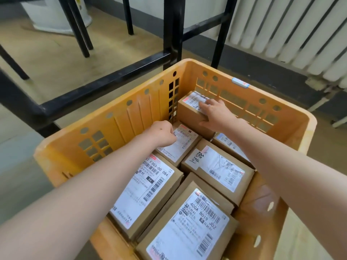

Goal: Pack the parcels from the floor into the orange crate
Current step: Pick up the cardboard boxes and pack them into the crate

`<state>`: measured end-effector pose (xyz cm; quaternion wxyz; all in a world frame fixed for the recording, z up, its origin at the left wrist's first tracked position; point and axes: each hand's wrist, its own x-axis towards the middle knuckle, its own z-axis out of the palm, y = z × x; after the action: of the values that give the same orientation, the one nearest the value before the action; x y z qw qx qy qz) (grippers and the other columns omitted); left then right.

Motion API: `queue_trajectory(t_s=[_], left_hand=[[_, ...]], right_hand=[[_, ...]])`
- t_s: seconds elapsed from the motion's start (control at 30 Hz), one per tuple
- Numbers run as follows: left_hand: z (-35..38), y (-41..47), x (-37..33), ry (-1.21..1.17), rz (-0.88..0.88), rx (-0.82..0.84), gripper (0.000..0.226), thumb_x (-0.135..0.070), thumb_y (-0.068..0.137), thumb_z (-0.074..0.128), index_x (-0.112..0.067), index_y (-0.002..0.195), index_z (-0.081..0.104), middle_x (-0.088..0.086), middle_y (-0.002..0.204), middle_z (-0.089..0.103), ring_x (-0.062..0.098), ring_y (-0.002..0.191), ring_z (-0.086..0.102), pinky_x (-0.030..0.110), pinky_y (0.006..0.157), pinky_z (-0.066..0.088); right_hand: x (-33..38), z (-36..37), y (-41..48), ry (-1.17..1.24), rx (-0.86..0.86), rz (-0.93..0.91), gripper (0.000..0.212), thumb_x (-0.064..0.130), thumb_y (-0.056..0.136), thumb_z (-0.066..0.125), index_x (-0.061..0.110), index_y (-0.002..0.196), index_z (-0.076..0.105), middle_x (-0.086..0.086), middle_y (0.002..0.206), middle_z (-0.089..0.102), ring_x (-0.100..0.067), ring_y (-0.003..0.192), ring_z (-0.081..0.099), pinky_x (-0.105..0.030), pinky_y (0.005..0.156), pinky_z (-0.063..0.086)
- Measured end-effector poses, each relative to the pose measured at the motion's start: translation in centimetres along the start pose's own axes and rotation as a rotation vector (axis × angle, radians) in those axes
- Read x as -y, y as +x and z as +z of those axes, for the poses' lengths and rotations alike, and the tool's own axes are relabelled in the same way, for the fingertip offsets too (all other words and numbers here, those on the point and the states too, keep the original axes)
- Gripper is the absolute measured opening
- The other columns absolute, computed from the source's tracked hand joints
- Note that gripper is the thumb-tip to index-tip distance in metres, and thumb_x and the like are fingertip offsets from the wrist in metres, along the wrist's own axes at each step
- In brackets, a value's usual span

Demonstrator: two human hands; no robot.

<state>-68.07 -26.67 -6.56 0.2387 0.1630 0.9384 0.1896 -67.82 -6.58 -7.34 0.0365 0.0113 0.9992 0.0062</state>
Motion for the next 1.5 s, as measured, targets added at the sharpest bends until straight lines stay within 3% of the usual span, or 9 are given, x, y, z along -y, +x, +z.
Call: queue_trajectory(t_s=[0.13, 0.23, 0.33, 0.5, 0.87, 0.97, 1.13, 1.33, 1.5], left_hand=[[-1.7, -2.5, 0.0, 0.262, -0.020, 0.062, 0.058, -0.053, 0.075, 0.063, -0.015, 0.118, 0.053, 0.005, 0.115, 0.057, 0.024, 0.098, 0.058, 0.038, 0.077, 0.050], [-1.3, -4.5, -0.9, 0.400, -0.212, 0.281, 0.109, -0.075, 0.067, 0.059, -0.021, 0.149, 0.012, 0.014, 0.154, 0.014, 0.036, 0.132, 0.037, 0.047, 0.096, 0.042], [-0.9, -6.3, -2.1, 0.465, -0.294, 0.356, 0.130, -0.086, 0.059, 0.055, -0.025, 0.149, -0.015, 0.015, 0.157, -0.016, 0.041, 0.143, 0.015, 0.053, 0.105, 0.032], [-2.2, -7.6, -3.5, 0.486, -0.323, 0.464, 0.143, -0.088, 0.046, 0.061, -0.023, 0.150, -0.012, 0.006, 0.160, 0.010, 0.035, 0.140, 0.027, 0.045, 0.098, 0.039], [-1.4, -8.7, -3.3, 0.707, -0.251, 0.510, 0.126, -0.066, 0.055, 0.077, -0.022, 0.150, 0.008, 0.009, 0.147, 0.036, 0.031, 0.116, 0.050, 0.034, 0.067, 0.047], [-0.2, -9.1, -2.4, 0.709, -0.226, 0.427, 0.130, -0.067, 0.057, 0.073, -0.026, 0.149, -0.009, 0.012, 0.149, 0.026, 0.033, 0.121, 0.045, 0.033, 0.052, 0.042], [-1.7, -7.4, -0.9, 0.537, -0.191, 0.184, 0.128, -0.073, 0.065, 0.063, -0.025, 0.147, -0.023, 0.018, 0.157, -0.011, 0.045, 0.136, 0.028, 0.049, 0.094, 0.043], [-1.3, -2.6, -1.2, 0.169, 0.009, -0.339, 0.114, -0.073, 0.062, 0.062, -0.031, 0.150, 0.002, 0.017, 0.149, 0.023, 0.043, 0.134, 0.028, 0.051, 0.100, 0.038], [1.1, -0.1, -2.1, -0.110, 0.001, -0.485, 0.110, -0.068, 0.061, 0.066, -0.028, 0.148, 0.010, 0.014, 0.139, 0.031, 0.040, 0.129, 0.031, 0.049, 0.100, 0.037]], right_hand=[[0.9, 0.1, -0.5, 0.001, -0.037, 0.008, 0.081, 0.042, 0.082, 0.067, 0.018, 0.146, 0.025, -0.010, 0.147, 0.032, -0.034, 0.132, 0.028, -0.047, 0.105, 0.035], [1.5, -0.2, -0.7, -0.028, -0.033, -0.039, 0.083, 0.041, 0.081, 0.068, 0.016, 0.147, 0.024, -0.011, 0.150, 0.028, -0.035, 0.137, 0.022, -0.048, 0.109, 0.030], [1.9, -0.7, -1.0, -0.036, -0.032, -0.057, 0.083, 0.039, 0.081, 0.069, 0.014, 0.147, 0.025, -0.013, 0.151, 0.027, -0.036, 0.139, 0.020, -0.048, 0.111, 0.027], [2.1, -1.6, -1.7, -0.021, -0.044, -0.057, 0.081, 0.035, 0.082, 0.068, 0.014, 0.148, 0.026, -0.013, 0.151, 0.026, -0.035, 0.140, 0.017, -0.048, 0.112, 0.025], [2.3, -3.0, -3.5, -0.026, -0.052, -0.070, 0.072, 0.028, 0.084, 0.065, 0.016, 0.146, 0.029, -0.014, 0.149, 0.028, -0.034, 0.139, 0.019, -0.047, 0.109, 0.031], [1.8, -3.5, -3.9, -0.017, -0.052, -0.052, 0.071, 0.027, 0.084, 0.066, 0.016, 0.145, 0.030, -0.014, 0.149, 0.027, -0.034, 0.139, 0.018, -0.047, 0.109, 0.031], [1.2, -3.8, -4.5, 0.021, -0.053, -0.007, 0.071, 0.024, 0.085, 0.065, 0.017, 0.146, 0.029, -0.015, 0.150, 0.025, -0.035, 0.139, 0.018, -0.047, 0.109, 0.031], [0.1, -3.9, -4.8, 0.032, -0.069, -0.003, 0.070, 0.022, 0.085, 0.064, 0.017, 0.146, 0.030, -0.015, 0.146, 0.029, -0.034, 0.137, 0.021, -0.046, 0.108, 0.031], [-1.0, -3.8, -5.0, 0.072, -0.083, 0.027, 0.070, 0.024, 0.084, 0.064, 0.018, 0.145, 0.031, -0.014, 0.147, 0.028, -0.034, 0.138, 0.018, -0.048, 0.108, 0.031]])
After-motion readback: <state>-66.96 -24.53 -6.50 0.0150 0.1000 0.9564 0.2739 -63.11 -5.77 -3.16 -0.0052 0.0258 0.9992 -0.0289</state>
